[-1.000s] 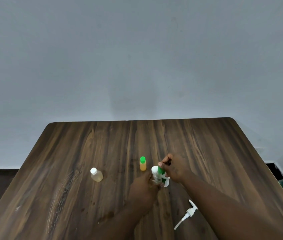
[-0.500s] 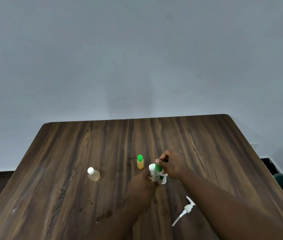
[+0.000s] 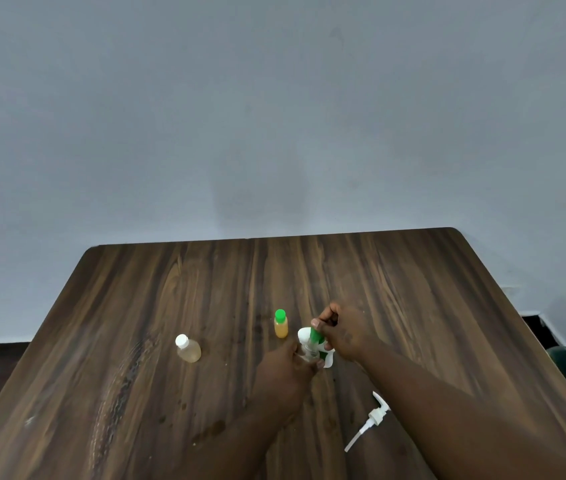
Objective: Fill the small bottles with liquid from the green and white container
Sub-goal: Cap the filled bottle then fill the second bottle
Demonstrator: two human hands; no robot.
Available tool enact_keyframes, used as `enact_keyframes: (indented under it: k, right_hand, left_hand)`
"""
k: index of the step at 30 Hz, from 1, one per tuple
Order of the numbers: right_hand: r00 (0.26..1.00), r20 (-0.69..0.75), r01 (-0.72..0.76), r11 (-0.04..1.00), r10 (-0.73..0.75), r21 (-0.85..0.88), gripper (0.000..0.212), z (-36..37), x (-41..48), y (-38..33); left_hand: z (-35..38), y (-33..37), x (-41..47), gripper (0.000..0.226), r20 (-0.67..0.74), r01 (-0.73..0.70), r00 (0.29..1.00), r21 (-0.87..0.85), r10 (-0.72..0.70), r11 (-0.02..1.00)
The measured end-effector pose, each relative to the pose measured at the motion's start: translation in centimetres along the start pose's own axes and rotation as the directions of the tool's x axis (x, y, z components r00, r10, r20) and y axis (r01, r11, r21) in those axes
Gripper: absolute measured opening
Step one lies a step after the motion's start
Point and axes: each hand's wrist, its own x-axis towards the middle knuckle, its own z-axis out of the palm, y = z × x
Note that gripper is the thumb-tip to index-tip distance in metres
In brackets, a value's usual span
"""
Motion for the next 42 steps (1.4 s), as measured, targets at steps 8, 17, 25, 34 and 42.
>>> enact_keyframes:
  k: [8, 17, 25, 34, 42]
  right_hand:
    - [1.0, -0.003, 0.011, 1.0, -0.011, -0.016, 0.016, -0.1, 0.0, -0.1]
    - [0.999, -0.025, 0.019, 0.998, -0.02, -0.058, 0.019, 0.1, 0.0, 0.3]
    - [0.999, -0.024, 0.021, 0.998, -0.022, -0.057, 0.019, 0.1, 0.0, 0.2]
    - [0.999, -0.001, 0.037, 0.999, -0.037, -0.03, 0.019, -0.2, 0.5, 0.5]
    - [0.999, 0.009, 0.044, 0.999, -0.044, -0.018, 0.021, -0.2, 0.4, 0.6]
  left_hand:
    - [-0.2, 0.2, 0.1, 0.02, 0.006, 0.006, 1.0, 0.013, -0.006, 1.0]
    - [0.0, 0.3, 0.0, 0.021, -0.001, 0.032, 0.999, 0.021, -0.032, 0.999]
    - [0.0, 0.1, 0.1, 0.02, -0.007, 0.023, 1.0, 0.001, -0.023, 1.0]
    - [0.2, -0.2, 0.1, 0.039, -0.002, 0.006, 1.0, 0.003, -0.006, 1.0]
    - [0.3, -0.4, 0.2, 0.028, -0.008, 0.014, 1.0, 0.019, -0.014, 1.0]
